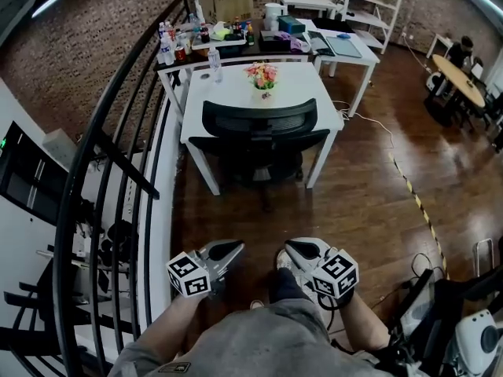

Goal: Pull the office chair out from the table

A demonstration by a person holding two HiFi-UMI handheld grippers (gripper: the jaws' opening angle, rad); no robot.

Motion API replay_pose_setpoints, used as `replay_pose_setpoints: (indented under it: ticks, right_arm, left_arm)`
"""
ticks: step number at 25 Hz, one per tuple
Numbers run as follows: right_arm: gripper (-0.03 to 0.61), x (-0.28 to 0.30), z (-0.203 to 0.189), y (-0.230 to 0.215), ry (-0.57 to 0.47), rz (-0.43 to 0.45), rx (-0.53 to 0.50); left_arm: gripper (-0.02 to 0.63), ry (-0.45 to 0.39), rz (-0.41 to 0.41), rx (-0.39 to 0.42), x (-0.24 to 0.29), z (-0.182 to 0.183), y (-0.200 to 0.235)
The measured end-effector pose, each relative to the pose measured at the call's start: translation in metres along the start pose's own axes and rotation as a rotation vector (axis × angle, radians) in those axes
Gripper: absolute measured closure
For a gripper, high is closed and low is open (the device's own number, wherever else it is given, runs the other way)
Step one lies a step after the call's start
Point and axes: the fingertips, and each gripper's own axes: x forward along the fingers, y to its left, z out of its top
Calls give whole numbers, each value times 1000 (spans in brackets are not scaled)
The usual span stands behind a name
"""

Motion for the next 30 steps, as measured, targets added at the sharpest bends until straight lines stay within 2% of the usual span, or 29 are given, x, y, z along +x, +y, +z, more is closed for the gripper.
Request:
replay_pose_setpoints:
  ticks: [4,12,17,27,30]
  right_arm:
    - [572,21,26,-47,-18,13,-38]
    - [572,48,108,-153,-69,26,-92]
    - [572,67,126,-198,-66,55,-129]
    - [572,83,142,-235,-72,0,-95]
    - [572,77,148,-245,-75,-36,-122]
  left_arm:
    - [612,-24,49,28,20,29,43]
    - [612,-85,140,97,72,118,117]
    - [612,-111,172,118,100,140,146]
    - [612,-105,180,114,101,156,195]
    - [612,-70,211,176,89,166,208]
